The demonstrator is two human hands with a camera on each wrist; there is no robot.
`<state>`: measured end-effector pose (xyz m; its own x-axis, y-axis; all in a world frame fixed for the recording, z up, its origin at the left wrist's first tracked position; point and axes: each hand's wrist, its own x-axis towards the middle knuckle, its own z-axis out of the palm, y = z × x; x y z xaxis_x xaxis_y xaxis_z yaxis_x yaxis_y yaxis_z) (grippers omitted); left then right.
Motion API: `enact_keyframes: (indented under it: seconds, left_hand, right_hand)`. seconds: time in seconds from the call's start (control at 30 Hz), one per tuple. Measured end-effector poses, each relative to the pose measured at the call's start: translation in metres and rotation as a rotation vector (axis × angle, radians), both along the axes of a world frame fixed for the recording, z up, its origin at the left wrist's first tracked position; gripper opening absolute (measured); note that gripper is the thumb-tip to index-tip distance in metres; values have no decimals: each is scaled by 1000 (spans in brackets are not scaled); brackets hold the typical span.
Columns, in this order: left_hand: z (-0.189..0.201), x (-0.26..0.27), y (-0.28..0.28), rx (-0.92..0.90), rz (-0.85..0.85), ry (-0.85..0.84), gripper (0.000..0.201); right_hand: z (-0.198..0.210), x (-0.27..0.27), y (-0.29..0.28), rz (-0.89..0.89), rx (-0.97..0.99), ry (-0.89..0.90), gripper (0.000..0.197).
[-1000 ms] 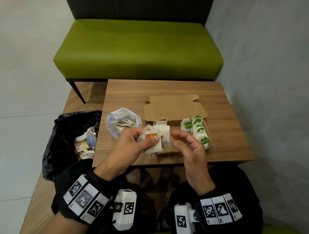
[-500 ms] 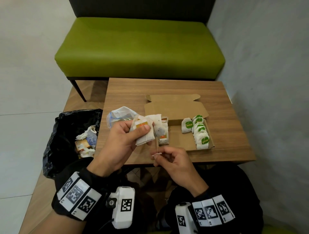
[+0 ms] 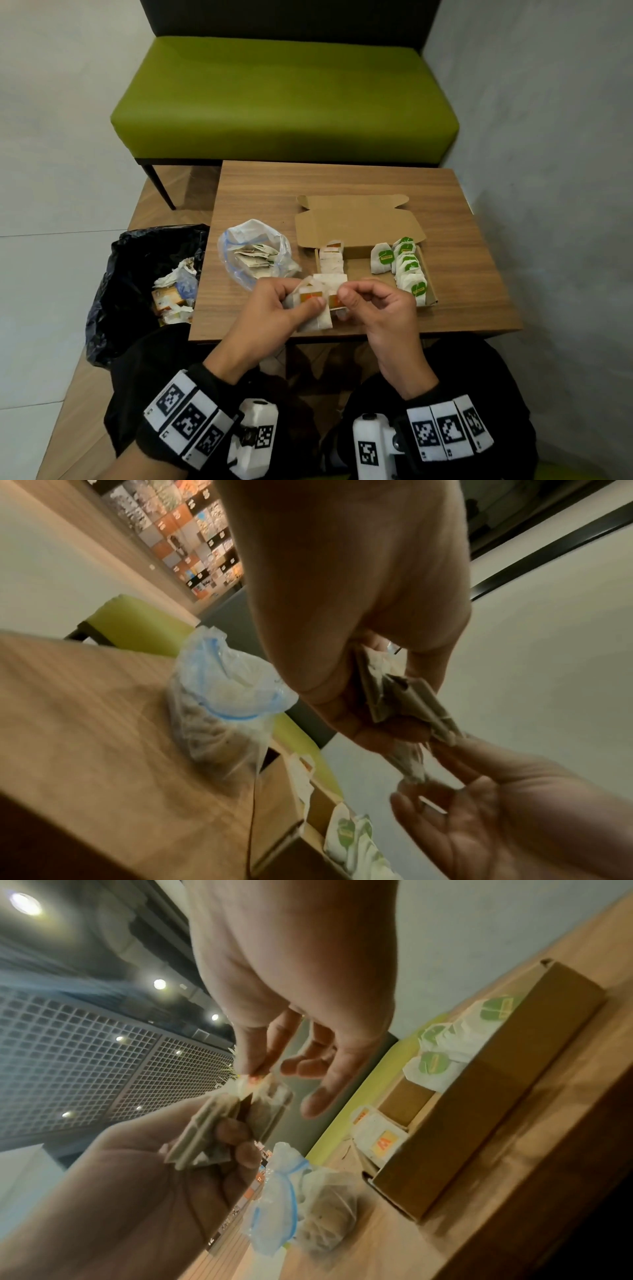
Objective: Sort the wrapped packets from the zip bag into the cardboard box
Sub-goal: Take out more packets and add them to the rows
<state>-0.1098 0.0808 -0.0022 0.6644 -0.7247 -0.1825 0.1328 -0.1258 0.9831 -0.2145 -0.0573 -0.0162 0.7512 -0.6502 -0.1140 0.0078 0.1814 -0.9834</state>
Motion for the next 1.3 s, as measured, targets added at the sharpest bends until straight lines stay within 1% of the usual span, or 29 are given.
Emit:
enact_keyframes:
  seconds: [0.1,0.2,0.27,0.37,0.47,0.53,0.63,0.73,0.8,0.83,0.93,1.03,1.1,1.17,1.3]
  left_hand:
    - [-5,-4,-1,-52,24,89,11]
    - [-9,-4,-1,-88,18,133,12]
    - [-9,-4,-1,-87,-15,109,13]
    - [-11,-3,-3,-31,-63,13,14]
    - [-14,1,-3,-13,-16,15,14]
    - [-15,4,-4,-6,-12,19,14]
    - [-17,6,-6,11,-55,-9,15]
    - [-23,10,-6,21,20,-12,18]
    - [-28,12,-4,40,83,-16,18]
    - [-30,12,-3,51,97,-18,18]
    - [-31,9,-1,48,129,-17,15]
    - [-34,9,-1,31,150,0,15]
    - [-36,10,0,38,150,1,15]
    - [-38,10,0,39,151,10,15]
    - [-38,11,0,48,161,15,15]
  right_hand:
    - [-5,2,0,-59,61,52,10]
    - [-9,2,0,-64,90,77,19]
    - [-10,2,2,-86,82,85,22]
    - [-10,3,3,-91,60,112,26]
    - [-6,4,-4,8,90,188,26]
    - [-3,4,-12,99,17,277,21]
    - [-1,5,-22,150,-170,336,12]
    - [-4,11,-40,70,-256,382,14]
    - [-10,17,-56,19,-277,453,14]
    - [-14,20,-63,39,-281,512,13]
    - [-26,29,-68,214,-361,697,10]
    - [-33,37,-65,328,-474,789,11]
    - [-37,42,-64,326,-587,850,13]
    - [-39,46,-63,297,-705,919,12]
    - [-39,52,-60,260,-782,961,16]
